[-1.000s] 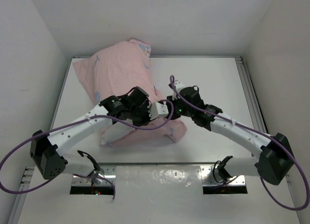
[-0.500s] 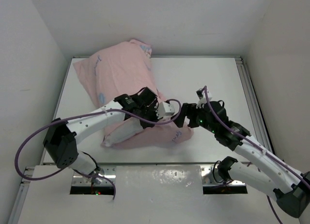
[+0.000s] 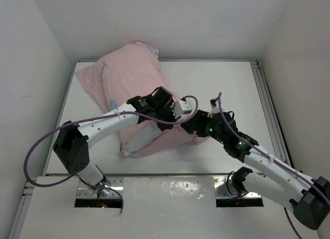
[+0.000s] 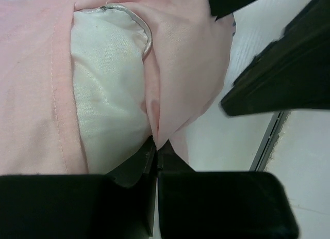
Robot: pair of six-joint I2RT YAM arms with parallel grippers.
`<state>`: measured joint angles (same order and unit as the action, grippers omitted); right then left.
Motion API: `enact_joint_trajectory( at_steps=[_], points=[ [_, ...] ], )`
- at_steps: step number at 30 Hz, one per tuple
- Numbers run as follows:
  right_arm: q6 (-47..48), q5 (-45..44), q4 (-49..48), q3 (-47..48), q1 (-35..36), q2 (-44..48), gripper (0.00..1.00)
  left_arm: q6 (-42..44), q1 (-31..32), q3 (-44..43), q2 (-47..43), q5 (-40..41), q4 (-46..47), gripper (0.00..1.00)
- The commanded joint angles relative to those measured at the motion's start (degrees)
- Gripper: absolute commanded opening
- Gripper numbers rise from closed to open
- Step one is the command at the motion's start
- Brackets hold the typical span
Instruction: Put the pillow into the pillowcase
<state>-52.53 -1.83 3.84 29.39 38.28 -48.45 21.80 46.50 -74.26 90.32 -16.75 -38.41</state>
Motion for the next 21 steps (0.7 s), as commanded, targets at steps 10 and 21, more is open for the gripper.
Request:
enact_joint_trajectory(
  at_steps=[10,21],
  points=[
    [-7.8,-6.2,-14.9,1.1,-0.1,-11.7,0.57,0.5,0.3,-1.1,-4.2,-4.8,3.8,0.0],
    [-6.7,-10.6,-6.0,-1.6,0.6,-6.9,0.0,2.7,-1.8,-7.6,-5.2,-7.1,-0.9,0.68]
  ],
)
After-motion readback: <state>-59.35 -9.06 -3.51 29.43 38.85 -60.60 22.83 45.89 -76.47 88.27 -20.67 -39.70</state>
